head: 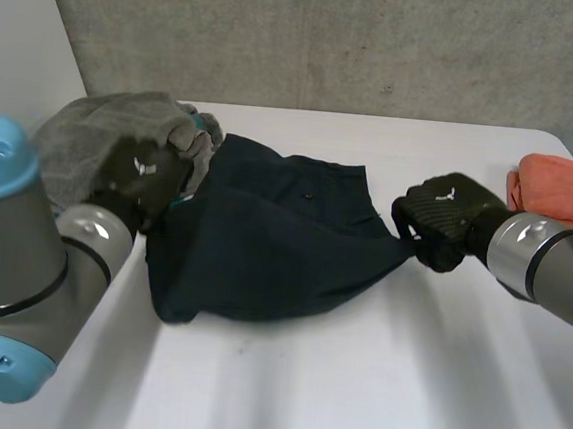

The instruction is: Fold the laundry.

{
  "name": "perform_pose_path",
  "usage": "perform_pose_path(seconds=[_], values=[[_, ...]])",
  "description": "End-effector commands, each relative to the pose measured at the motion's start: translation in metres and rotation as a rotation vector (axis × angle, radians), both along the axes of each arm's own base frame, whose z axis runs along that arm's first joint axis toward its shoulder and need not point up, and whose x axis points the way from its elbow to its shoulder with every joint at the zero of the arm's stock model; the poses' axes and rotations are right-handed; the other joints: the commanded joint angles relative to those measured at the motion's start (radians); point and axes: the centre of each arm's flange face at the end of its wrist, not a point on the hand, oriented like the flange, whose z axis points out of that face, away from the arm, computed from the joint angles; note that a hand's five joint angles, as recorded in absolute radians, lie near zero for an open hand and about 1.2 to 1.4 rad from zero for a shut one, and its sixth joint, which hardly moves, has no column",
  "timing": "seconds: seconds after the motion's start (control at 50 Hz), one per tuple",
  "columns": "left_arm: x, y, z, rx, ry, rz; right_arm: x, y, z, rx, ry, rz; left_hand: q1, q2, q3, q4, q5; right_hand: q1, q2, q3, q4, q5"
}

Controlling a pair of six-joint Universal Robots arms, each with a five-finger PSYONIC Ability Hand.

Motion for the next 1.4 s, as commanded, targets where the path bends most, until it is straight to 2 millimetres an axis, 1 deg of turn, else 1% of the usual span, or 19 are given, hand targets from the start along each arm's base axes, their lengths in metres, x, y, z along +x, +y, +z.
perform_pose_path(seconds=[0.02,0.26,0.36,0.44,0.46,0.48,0.54,0.6,0.62,0.66,0.68,0.74,0.76,0.84,0.92,0.98,1.12,1.2,1.4], values=[[0.009,0.0,-0.037,0.145,-0.026,0.024,0.004,-0.001,-0.024,0.061,0.026,-0.018,-0.149,-0.181,-0.2,-0.194,-0.159,0.491,0.233,0.207,0.203,0.202],[0.005,0.032,-0.063,0.342,-0.03,-0.069,0.006,-0.003,-0.041,0.098,0.053,-0.069,-0.446,-0.478,-0.496,-0.49,-0.455,0.491,0.233,0.207,0.203,0.202],[-0.003,0.026,-0.08,0.346,-0.054,-0.059,0.008,-0.001,-0.04,0.109,0.034,-0.076,-0.394,-0.426,-0.444,-0.438,-0.403,0.491,0.233,0.207,0.203,0.202],[-0.012,0.013,-0.096,0.306,-0.081,-0.048,0.007,0.0,-0.037,0.116,0.019,-0.088,0.057,0.025,0.007,0.013,0.048,0.491,0.233,0.207,0.203,0.202],[-0.013,0.011,-0.098,0.296,-0.089,-0.046,0.007,0.001,-0.035,0.114,0.015,-0.092,0.259,0.227,0.209,0.215,0.25,0.491,0.233,0.207,0.203,0.202],[-0.015,0.007,-0.101,0.275,-0.105,-0.04,0.005,0.002,-0.031,0.109,0.007,-0.099,0.761,0.729,0.711,0.717,0.752,0.491,0.233,0.207,0.203,0.202],[-0.016,0.0,-0.092,0.221,-0.115,-0.022,0.003,0.003,-0.022,0.089,-0.006,-0.105,0.766,0.734,0.716,0.722,0.757,0.491,0.233,0.207,0.203,0.202],[-0.017,-0.002,-0.041,0.076,-0.059,-0.007,-0.001,0.005,0.001,0.034,-0.037,-0.113,0.766,0.734,0.716,0.722,0.757,0.491,0.233,0.207,0.203,0.202],[-0.016,0.001,0.002,-0.035,0.001,-0.002,-0.003,0.006,0.017,-0.009,-0.059,-0.117,0.766,0.734,0.716,0.722,0.757,0.491,0.233,0.207,0.203,0.202],[-0.013,0.008,0.047,-0.153,0.072,-0.002,-0.004,0.007,0.036,-0.065,-0.089,-0.119,0.766,0.734,0.716,0.722,0.757,0.491,0.233,0.207,0.203,0.202],[-0.009,0.017,0.094,-0.274,0.151,-0.007,-0.005,0.009,0.059,-0.127,-0.129,-0.124,0.766,0.734,0.716,0.722,0.757,0.491,0.233,0.207,0.203,0.202],[0.003,0.037,0.164,-0.458,0.269,-0.017,-0.007,0.013,0.097,-0.225,-0.209,-0.131,0.766,0.734,0.716,0.722,0.757,0.491,0.233,0.207,0.203,0.202],[0.013,0.054,0.204,-0.562,0.34,-0.024,-0.008,0.016,0.123,-0.291,-0.276,-0.138,0.766,0.734,0.716,0.722,0.757,0.491,0.233,0.207,0.203,0.202],[0.03,0.08,0.269,-0.704,0.468,-0.027,-0.015,0.022,0.184,-0.431,-0.469,-0.157,0.766,0.734,0.716,0.722,0.757,0.491,0.233,0.207,0.203,0.202],[0.038,0.09,0.309,-0.783,0.55,-0.029,-0.026,0.014,0.225,-0.517,-0.629,-0.193,0.766,0.734,0.716,0.722,0.757,0.491,0.233,0.207,0.203,0.202],[0.036,0.081,0.317,-0.785,0.553,-0.024,-0.029,0.002,0.234,-0.531,-0.683,-0.214,0.766,0.734,0.716,0.722,0.757,0.491,0.233,0.207,0.203,0.202],[0.005,0.012,0.284,-0.664,0.475,-0.017,-0.012,-0.035,0.217,-0.515,-0.655,-0.264,0.766,0.734,0.716,0.722,0.757,0.491,0.233,0.207,0.203,0.202],[-0.019,-0.033,0.233,-0.533,0.399,-0.05,-0.004,-0.055,0.182,-0.436,-0.569,-0.3,0.766,0.734,0.716,0.722,0.757,0.491,0.233,0.207,0.203,0.202],[-0.06,-0.124,0.052,-0.193,0.228,-0.07,0.029,-0.087,0.051,-0.218,-0.307,-0.283,0.766,0.734,0.716,0.722,0.757,0.491,0.233,0.207,0.203,0.202]])
